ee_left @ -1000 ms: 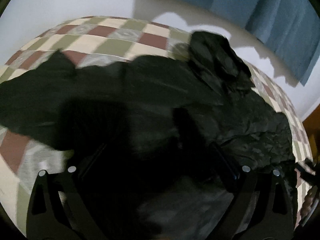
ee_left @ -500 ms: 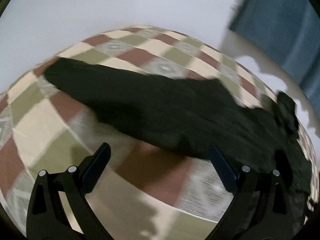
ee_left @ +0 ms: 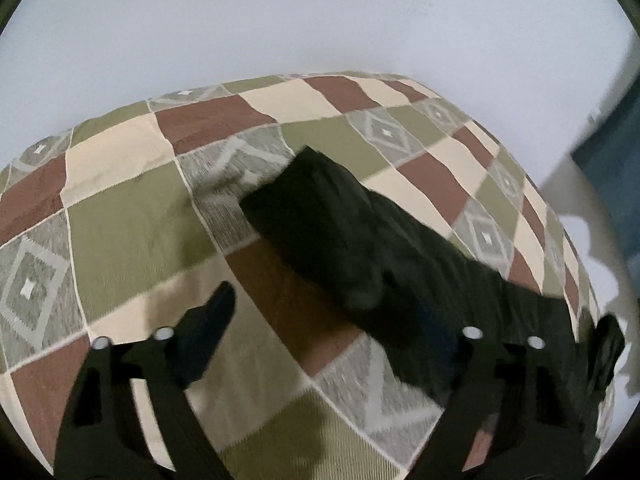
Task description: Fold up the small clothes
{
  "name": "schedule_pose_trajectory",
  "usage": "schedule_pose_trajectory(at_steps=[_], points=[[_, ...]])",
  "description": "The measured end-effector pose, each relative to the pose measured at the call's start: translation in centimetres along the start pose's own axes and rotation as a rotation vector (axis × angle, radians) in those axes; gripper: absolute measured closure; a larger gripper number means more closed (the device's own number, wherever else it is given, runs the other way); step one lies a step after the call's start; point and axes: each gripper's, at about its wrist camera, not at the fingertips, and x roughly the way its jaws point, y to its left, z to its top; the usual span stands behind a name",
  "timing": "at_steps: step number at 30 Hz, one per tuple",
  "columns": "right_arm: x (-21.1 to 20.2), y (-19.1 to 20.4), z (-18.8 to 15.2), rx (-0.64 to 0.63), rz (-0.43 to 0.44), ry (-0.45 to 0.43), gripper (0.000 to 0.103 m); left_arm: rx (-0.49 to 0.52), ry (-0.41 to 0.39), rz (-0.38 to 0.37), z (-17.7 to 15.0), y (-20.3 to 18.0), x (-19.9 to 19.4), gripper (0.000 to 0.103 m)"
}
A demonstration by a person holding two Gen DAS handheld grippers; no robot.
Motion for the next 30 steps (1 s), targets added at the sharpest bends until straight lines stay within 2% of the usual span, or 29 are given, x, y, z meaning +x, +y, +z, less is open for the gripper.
schedule_pose_trajectory(at_steps=[3, 5, 6, 8, 10, 14, 18, 26, 30], points=[[0.0, -0.1, 0.0, 0.000, 0.000, -0.003, 0.028, -0.034, 0.000, -0.025, 1.1, 0.3, 0.6, 0.031], [0.1, 0.0, 0.0, -0.001, -0.002, -0.005, 0.028, -0.066, 0.011, -0.038, 1.8, 0.6, 1.4, 0.050], [0.1, -0.1, 0.0, -0.004, -0.003, -0.004, 0.028, -0.076, 0.020, -0.047, 2.0, 0.7, 1.7, 0.056], [0.1, -0.1, 0.1, -0.006, -0.004, -0.005, 0.028, -0.077, 0.040, -0.069, 2.4, 0.7, 2.4, 0.086], [0.2, -0.1, 0.0, -0.008, -0.007, -0.007, 0.028, -0.048, 0.043, -0.044, 2.7, 0.2, 2.5, 0.094], [0.2, -0.1, 0.0, -0.009, -0.008, -0.013, 0.028, 0.058, -0.019, 0.010, 3.3, -2.1, 0.6, 0.098], [0.1, -0.2, 0.0, -0.006, 0.000, -0.019, 0.028, 0.172, -0.107, 0.000, 3.2, -6.6, -2.9, 0.098], [-0.3, -0.8, 0.0, 0.006, 0.021, -0.029, 0.028, 0.378, -0.222, -0.190, -0.1, -19.9, -11.0, 0.099], [-0.4, -0.9, -0.1, 0.008, 0.027, -0.031, 0.028, 0.509, -0.244, -0.318, -4.9, -28.8, -15.2, 0.099]])
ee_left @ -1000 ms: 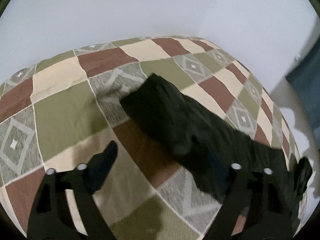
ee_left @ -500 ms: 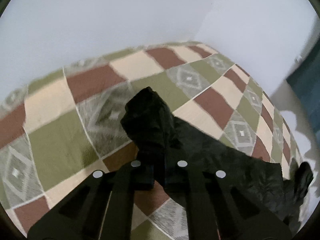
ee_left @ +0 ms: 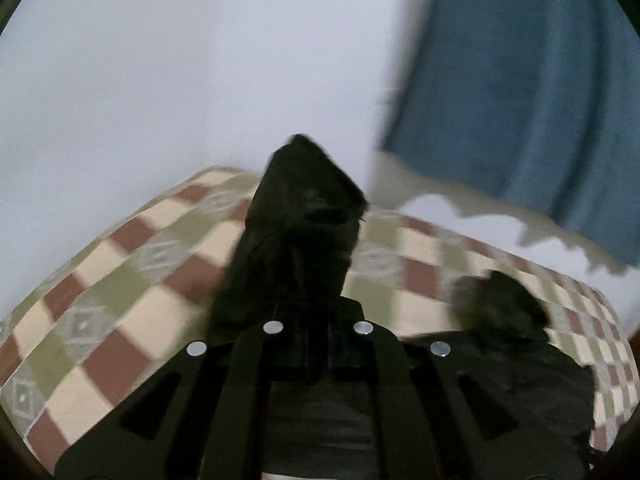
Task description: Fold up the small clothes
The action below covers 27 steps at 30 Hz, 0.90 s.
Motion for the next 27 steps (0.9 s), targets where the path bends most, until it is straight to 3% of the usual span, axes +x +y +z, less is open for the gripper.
schedule_pose_trajectory(at_steps=[5, 11, 17, 27], points=[[-0.2, -0.1, 0.0, 0.008, 0.013, -0.003, 0.028, 0.119, -0.016, -0.133, -1.1, -11.6, -0.8, 0.099], [-0.4, -0.4, 0.0, 0.016, 0.020, -0.001, 0.028, 0.210, 0.089, -0.321, -6.1, -24.4, 0.8, 0.099], [-0.5, -0.6, 0.0, 0.016, 0.024, -0.001, 0.028, 0.279, 0.200, -0.405, -11.9, -32.5, 3.5, 0.099], [-0.8, -1.1, 0.1, 0.025, 0.038, -0.002, 0.028, 0.389, 0.359, -0.431, -21.1, -39.4, 8.1, 0.098]])
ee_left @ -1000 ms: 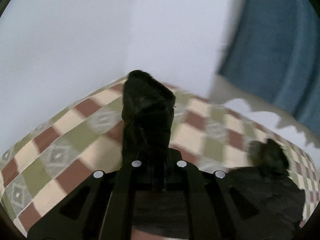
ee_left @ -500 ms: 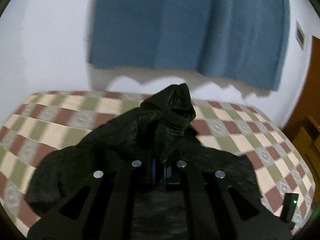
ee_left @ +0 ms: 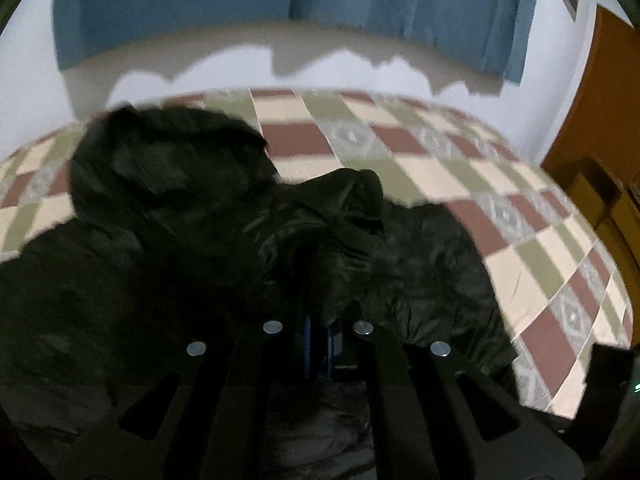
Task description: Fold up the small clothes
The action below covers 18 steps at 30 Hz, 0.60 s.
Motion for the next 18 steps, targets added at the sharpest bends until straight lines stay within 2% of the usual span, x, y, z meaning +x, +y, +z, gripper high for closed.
schedule_pose_trajectory(at_steps=[4, 6, 8, 10, 14, 18], points=[[-0.1, -0.2, 0.1, 0.000, 0.002, 0.000, 0.028, 0.025, 0.028, 0.025, -1.1, -1.0, 1.2, 0.094], [-0.2, -0.2, 0.1, 0.002, 0.004, -0.001, 0.028, 0.034, 0.025, -0.014, -1.1, -1.2, 0.2, 0.081], [-0.2, -0.3, 0.2, 0.003, 0.007, -0.002, 0.028, 0.040, -0.004, -0.064, -1.0, -1.4, -1.8, 0.052], [-0.4, -0.3, 0.3, 0.008, 0.012, -0.001, 0.028, 0.048, -0.044, -0.106, -0.9, -1.6, -4.2, 0.043], [-1.0, -0.1, 0.6, 0.016, 0.009, 0.000, 0.028, 0.068, -0.100, -0.168, -0.9, -1.2, -8.7, 0.037], [-3.2, 1.8, 1.5, 0.005, 0.012, -0.023, 0.028, 0.057, -0.180, -0.109, -2.0, 3.6, -13.0, 0.036]])
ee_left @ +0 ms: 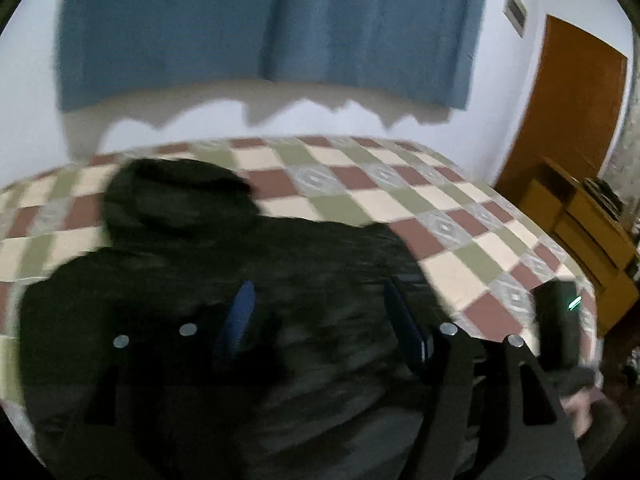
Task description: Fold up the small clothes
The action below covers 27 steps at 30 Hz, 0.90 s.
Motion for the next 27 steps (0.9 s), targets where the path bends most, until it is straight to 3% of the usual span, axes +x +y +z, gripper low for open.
schedule_pose_trajectory(at_steps=[5, 8, 14, 16, 17, 18, 27], points=[[-1.0, 2.7, 2.7, 0.000, 0.077, -0.037, 0.028, -0.126, 0.008, 0.156, -2.4, 10.5, -2.7, 0.035], [1.8, 2.8, 5.1, 0.029, 0.076, -0.012, 0.028, -0.239, 0.032, 0.264, -4.6, 16.9, -3.9, 0.035], [9.9, 1.9, 8.1, 0.105, -0.012, 0.061, 0.028, -0.351, 0.048, 0.333, -7.5, 22.6, -5.4, 0.035], [11.3, 2.1, 8.4, 0.119, -0.018, 0.081, 0.045, -0.375, 0.053, 0.344, -7.9, 23.5, -5.5, 0.035], [11.5, 2.3, 8.4, 0.123, -0.013, 0.096, 0.070, -0.381, 0.053, 0.345, -8.0, 23.8, -5.5, 0.035], [11.5, 2.5, 8.3, 0.129, 0.000, 0.110, 0.088, -0.387, 0.049, 0.346, -7.9, 24.1, -5.7, 0.035], [8.7, 1.9, 6.0, 0.051, -0.085, 0.116, 0.093, -0.388, 0.038, 0.257, -6.8, 24.2, -3.3, 0.035]])
